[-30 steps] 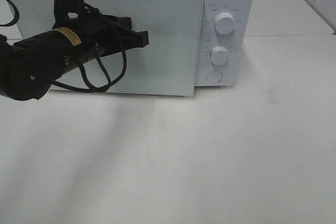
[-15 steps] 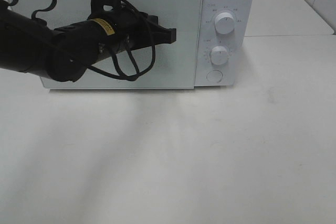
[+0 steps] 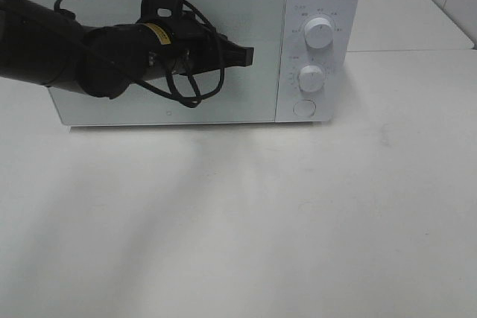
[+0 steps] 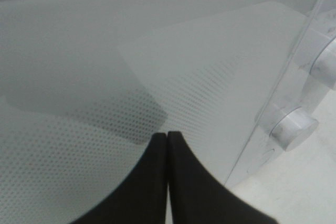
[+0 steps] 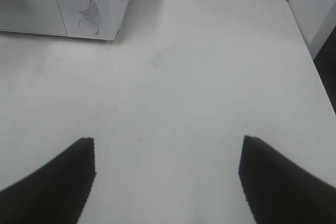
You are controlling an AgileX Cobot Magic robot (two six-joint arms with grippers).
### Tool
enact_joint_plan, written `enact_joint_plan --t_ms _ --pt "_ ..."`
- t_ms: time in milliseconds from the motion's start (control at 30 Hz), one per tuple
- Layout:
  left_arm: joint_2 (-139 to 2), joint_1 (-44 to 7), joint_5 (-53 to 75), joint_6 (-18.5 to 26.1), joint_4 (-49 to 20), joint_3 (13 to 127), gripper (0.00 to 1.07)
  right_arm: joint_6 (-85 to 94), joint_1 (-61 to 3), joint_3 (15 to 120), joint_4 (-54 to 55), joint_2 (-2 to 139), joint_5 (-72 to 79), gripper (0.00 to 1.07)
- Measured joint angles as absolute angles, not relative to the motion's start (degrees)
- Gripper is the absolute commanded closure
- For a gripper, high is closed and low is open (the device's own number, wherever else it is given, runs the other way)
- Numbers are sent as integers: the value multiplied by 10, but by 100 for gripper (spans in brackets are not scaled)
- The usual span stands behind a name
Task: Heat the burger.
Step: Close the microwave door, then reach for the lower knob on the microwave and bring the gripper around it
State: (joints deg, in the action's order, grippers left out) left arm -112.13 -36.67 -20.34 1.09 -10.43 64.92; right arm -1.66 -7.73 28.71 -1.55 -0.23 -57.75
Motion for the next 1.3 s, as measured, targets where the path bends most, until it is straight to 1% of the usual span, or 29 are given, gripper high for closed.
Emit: enact_joint_plan --t_ms 167,400,433,467,500,533,567,600,633,667,700,733,800,833,867,900,933,1000,1067,1133,1267,1300 --pt "-1105 -361 -163 11 -117 650 107 -17 -77 287 -15 -2 -578 34" --pt "-1047 -355 -154 11 -132 591 107 -17 -77 287 -15 -2 -578 34" --pt "-1028 -356 -143 11 -133 570 98 -17 -77 287 -15 -2 -578 34" --pt "-1028 -356 -143 11 -133 570 98 -17 -77 287 -15 -2 -578 34" --pt "-1020 -356 -131 11 -133 562 89 -17 -77 287 -15 -2 -578 34" --pt "-1020 -356 -131 11 -133 562 89 -17 -77 287 -15 -2 -578 34" --pt "-1004 -356 -108 11 -133 547 63 -17 -77 287 -15 -2 -578 34" --pt "-995 -356 -93 11 -133 540 45 -17 -77 287 -15 -2 -578 34" --pt "-995 -356 -93 11 -133 540 45 -17 -77 287 -15 -2 -578 34" --pt "-980 -356 -64 11 -133 530 15 -17 -77 287 -15 -2 -578 34" --pt "-968 -356 -21 11 -133 527 6 -17 -77 287 -15 -2 -578 34" --pt "-968 -356 -21 11 -133 527 6 -17 -77 287 -15 -2 -578 34" --pt "-951 -356 49 11 -133 527 8 -17 -77 287 -15 -2 -578 34" --pt "-951 -356 49 11 -133 527 8 -17 -77 287 -15 -2 -578 34" --pt "-945 -356 74 11 -133 527 8 -17 -77 287 -15 -2 -578 34" --pt "-934 -356 121 11 -133 527 8 -17 -77 287 -15 -2 -578 34" --pt "-934 -356 121 11 -133 527 8 -17 -77 287 -15 -2 -578 34" --pt "-918 -356 198 11 -132 527 8 -17 -77 287 -15 -2 -578 34" --pt "-913 -356 217 11 -131 527 8 -17 -77 287 -15 -2 -578 34" --pt "-897 -356 279 11 -128 527 8 -17 -77 287 -15 -2 -578 34" --pt "-881 -355 325 11 -120 527 8 -17 -77 287 -15 -2 -578 34" --pt "-868 -344 355 11 -119 527 8 -17 -77 287 -15 -2 -578 34"
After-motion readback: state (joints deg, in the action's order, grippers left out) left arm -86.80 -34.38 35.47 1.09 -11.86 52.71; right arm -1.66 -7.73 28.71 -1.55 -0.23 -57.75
